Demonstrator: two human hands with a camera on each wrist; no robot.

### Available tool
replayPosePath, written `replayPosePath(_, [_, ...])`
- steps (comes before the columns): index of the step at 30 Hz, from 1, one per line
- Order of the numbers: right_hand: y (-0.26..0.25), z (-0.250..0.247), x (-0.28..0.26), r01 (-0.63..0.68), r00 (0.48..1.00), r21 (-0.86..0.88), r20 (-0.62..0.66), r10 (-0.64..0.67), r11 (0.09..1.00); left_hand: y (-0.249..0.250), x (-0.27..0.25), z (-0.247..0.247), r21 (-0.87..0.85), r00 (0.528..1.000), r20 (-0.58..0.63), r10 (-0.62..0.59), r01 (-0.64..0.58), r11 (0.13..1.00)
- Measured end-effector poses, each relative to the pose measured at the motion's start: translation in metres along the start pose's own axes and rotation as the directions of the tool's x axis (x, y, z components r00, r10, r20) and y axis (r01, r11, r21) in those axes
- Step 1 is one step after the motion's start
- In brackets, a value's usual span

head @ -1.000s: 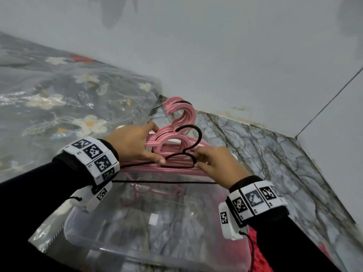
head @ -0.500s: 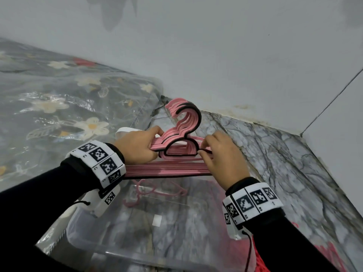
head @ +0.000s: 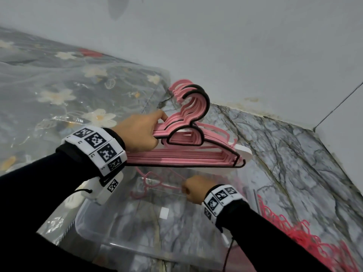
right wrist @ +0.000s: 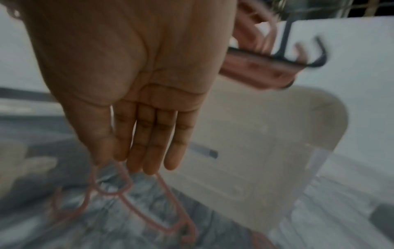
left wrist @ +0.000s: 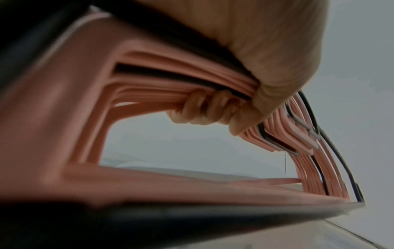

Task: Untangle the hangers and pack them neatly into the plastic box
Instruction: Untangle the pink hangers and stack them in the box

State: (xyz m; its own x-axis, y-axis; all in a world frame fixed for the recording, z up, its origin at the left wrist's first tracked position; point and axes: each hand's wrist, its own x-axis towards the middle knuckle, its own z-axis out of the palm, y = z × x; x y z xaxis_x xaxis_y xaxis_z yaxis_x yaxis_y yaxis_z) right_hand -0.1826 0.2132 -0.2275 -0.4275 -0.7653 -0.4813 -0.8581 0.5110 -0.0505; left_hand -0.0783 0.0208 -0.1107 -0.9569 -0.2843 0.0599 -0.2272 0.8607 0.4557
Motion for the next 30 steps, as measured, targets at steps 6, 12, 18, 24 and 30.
replayPosePath(6, [-0.016, 0.035, 0.050, 0.091, 0.995, -0.096, -0.027, -0.094, 0.991, 0.007, 0.004, 0.007, 0.013, 1.000, 0.016, -0.007, 0.006, 1.000])
replayPosePath(12, [-0.033, 0.051, 0.088, 0.070, 0.997, -0.101, 0.037, -0.066, 0.992, 0.004, 0.010, 0.017, 0.006, 1.000, 0.021, 0.000, 0.000, 1.000])
replayPosePath(18, [-0.036, 0.069, 0.106, 0.004, 0.998, -0.070, 0.063, 0.001, 0.998, 0.005, 0.016, 0.021, -0.030, 1.000, 0.022, 0.013, -0.013, 0.999])
replayPosePath(24, [-0.036, 0.084, 0.120, -0.034, 0.999, -0.023, 0.029, 0.034, 0.999, 0.006, 0.014, 0.021, -0.048, 1.000, 0.002, 0.016, -0.016, 0.999])
replayPosePath(30, [-0.032, 0.086, 0.108, -0.004, 0.997, -0.093, -0.074, -0.003, 0.996, 0.009, 0.014, 0.019, -0.036, 1.000, 0.004, 0.015, -0.015, 0.999])
